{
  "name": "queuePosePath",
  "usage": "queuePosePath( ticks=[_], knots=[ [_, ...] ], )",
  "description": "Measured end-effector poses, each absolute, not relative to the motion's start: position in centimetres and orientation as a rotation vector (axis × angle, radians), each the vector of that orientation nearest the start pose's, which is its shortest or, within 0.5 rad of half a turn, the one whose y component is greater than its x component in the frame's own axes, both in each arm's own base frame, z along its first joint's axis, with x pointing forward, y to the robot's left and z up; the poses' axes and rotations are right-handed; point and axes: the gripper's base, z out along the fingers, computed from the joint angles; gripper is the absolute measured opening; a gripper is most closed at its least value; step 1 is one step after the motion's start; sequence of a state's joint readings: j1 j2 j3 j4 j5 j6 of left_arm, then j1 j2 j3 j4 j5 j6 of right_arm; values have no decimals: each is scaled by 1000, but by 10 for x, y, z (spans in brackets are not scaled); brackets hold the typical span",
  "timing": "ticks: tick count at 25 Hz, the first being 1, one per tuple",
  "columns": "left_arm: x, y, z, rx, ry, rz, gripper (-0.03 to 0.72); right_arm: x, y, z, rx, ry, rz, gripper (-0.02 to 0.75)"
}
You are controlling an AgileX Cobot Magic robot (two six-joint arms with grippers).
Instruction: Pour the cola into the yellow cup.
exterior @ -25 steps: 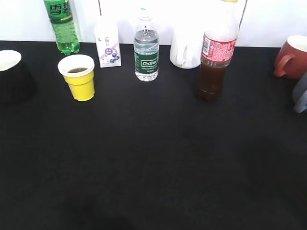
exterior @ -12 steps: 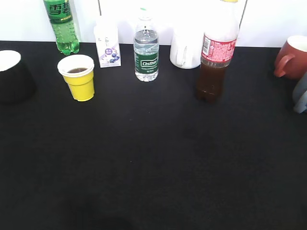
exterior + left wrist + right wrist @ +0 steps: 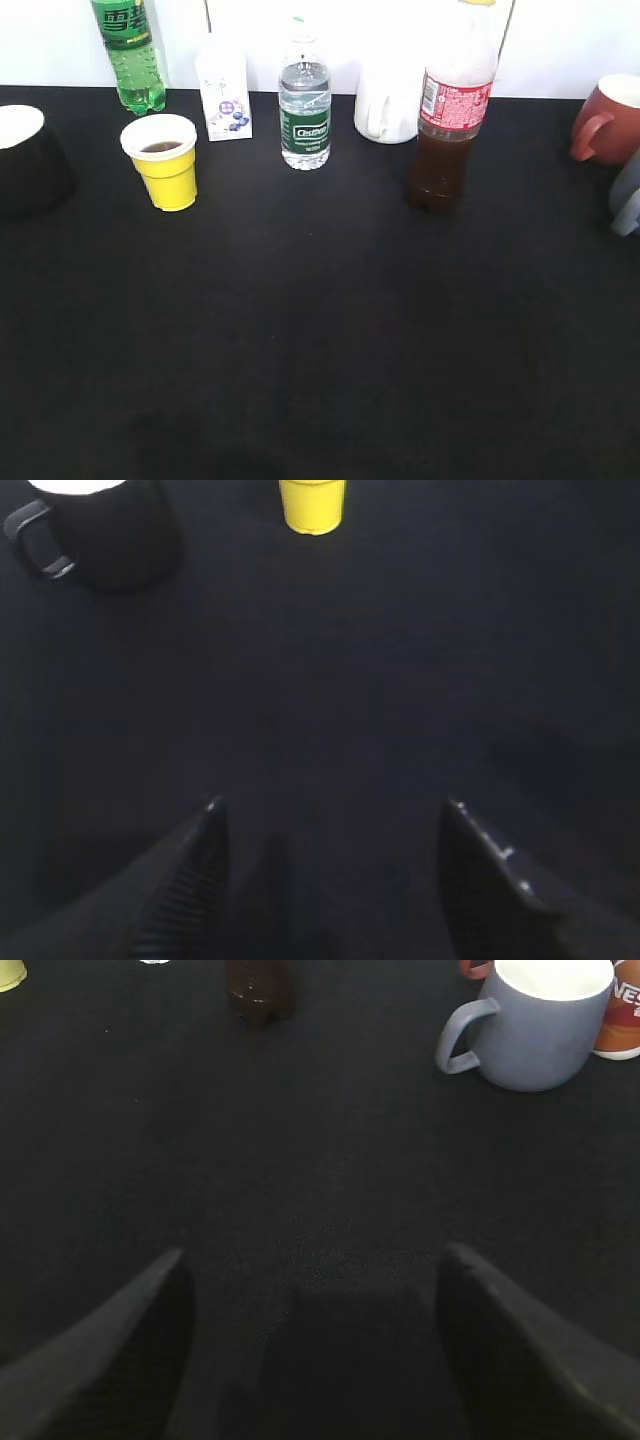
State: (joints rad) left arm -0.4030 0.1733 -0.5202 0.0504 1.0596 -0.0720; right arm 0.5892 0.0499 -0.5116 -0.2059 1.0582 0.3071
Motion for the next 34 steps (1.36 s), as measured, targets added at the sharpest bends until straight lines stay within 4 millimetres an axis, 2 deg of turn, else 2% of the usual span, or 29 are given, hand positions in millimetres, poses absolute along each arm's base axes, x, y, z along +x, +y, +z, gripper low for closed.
queuePosePath(
  ticks=[3,6,8,12,18,34],
  knots=[
    [19,-1,282,218,2176,-132,482,9,-13,282,-259,2058,287,570],
    [2,4,283,95,2072,-85,468,7,-14,282,-119,2065,204,570],
    [-3,4,283,37,2047,-53,464,6,-15,282,-12,2064,141,570],
    [-8,4,282,-31,2020,-14,462,2,-16,282,186,2050,23,570],
    [-8,4,282,-37,2018,-11,461,-9,-15,281,346,1981,-55,570],
    [-8,4,282,-37,2018,-11,410,-9,-14,281,351,1981,-48,568]
  ],
)
